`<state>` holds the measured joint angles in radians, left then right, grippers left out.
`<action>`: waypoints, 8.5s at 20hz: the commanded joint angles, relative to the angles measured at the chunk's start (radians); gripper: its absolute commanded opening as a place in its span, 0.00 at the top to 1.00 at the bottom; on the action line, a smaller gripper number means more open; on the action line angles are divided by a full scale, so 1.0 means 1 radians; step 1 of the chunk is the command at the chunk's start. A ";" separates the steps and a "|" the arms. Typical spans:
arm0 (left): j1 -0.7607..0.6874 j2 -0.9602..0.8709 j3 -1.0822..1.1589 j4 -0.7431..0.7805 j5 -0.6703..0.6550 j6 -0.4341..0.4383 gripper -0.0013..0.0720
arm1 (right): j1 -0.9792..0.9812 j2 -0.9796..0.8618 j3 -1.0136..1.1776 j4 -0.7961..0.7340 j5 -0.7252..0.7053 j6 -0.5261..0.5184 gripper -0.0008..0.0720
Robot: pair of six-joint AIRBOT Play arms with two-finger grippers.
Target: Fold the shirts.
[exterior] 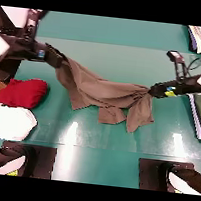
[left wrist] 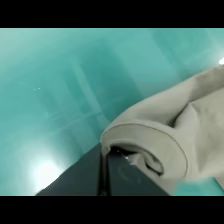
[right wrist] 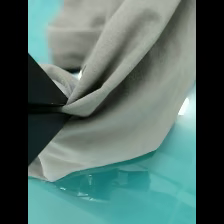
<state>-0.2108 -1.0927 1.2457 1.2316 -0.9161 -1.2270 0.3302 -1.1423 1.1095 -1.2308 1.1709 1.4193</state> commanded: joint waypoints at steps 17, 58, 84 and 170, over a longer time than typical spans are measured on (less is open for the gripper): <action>-0.025 -0.210 -0.042 -0.394 -0.146 -0.074 0.23 | -0.168 -0.216 0.310 0.009 0.141 0.056 0.37; -0.157 -0.171 -0.039 -0.276 0.025 -0.075 0.95 | 0.047 -0.190 0.013 -0.005 0.022 0.026 0.97; 0.008 0.256 0.875 -0.520 -0.187 -0.058 0.94 | -0.282 0.224 0.953 -0.101 0.369 0.034 0.97; 0.258 0.124 -0.658 -0.484 -0.147 0.031 0.94 | -0.848 -0.047 -0.507 0.189 0.113 -0.230 0.40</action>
<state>0.0475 -0.9699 0.5869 0.7475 -1.0657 -1.1957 -0.5686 -1.1797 0.6094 -1.0378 1.3354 1.1934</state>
